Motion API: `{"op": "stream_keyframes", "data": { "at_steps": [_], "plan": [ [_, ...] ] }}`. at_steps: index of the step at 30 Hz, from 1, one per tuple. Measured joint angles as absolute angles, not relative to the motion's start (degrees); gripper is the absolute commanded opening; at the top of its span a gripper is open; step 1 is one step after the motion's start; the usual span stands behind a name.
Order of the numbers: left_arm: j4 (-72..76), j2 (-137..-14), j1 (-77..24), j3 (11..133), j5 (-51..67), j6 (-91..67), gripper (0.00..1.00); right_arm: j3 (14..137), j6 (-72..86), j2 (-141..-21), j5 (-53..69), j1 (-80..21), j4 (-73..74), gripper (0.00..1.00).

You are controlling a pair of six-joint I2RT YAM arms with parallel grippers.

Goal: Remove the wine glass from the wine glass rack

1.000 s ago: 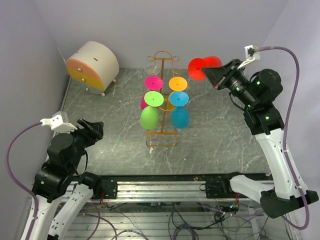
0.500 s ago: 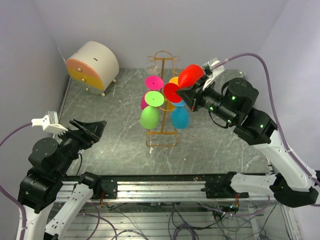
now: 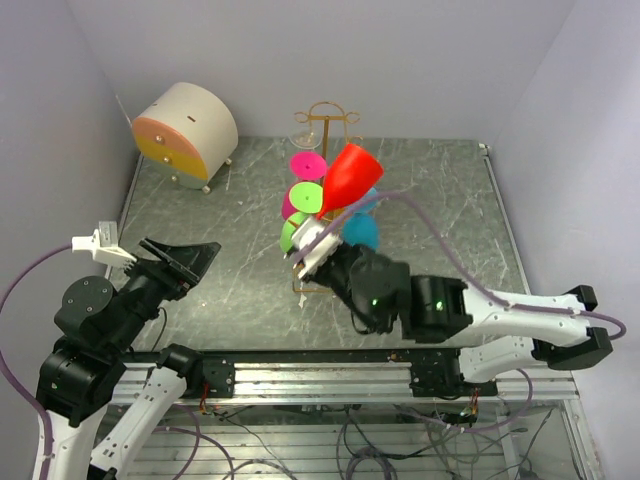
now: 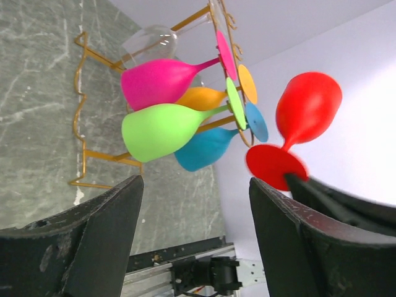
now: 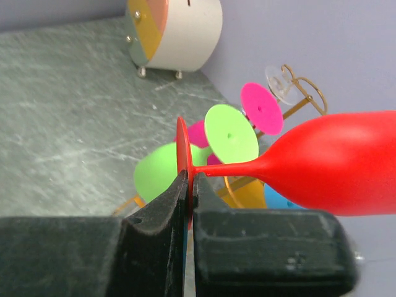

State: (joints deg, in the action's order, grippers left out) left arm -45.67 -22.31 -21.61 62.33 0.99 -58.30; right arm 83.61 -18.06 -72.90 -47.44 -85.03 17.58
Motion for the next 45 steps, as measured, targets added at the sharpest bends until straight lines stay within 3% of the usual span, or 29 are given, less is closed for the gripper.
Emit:
{"op": "stream_keyframes", "data": {
  "at_steps": [7,17,45],
  "plan": [
    [-43.4,-22.3,-21.6,62.8,3.5,-64.8,0.77,69.8,-38.1,-68.8,-56.3,-96.9,2.3,0.00],
    [-36.5,-22.5,-21.6,61.3,11.4,-74.5,0.69,61.3,-58.8,-66.7,-57.5,-96.9,-15.7,0.00],
    [-24.7,-26.6,-21.6,56.7,25.1,-89.6,0.63,61.6,-72.9,-77.7,-47.6,-96.9,-32.8,0.00]
  ]
}}
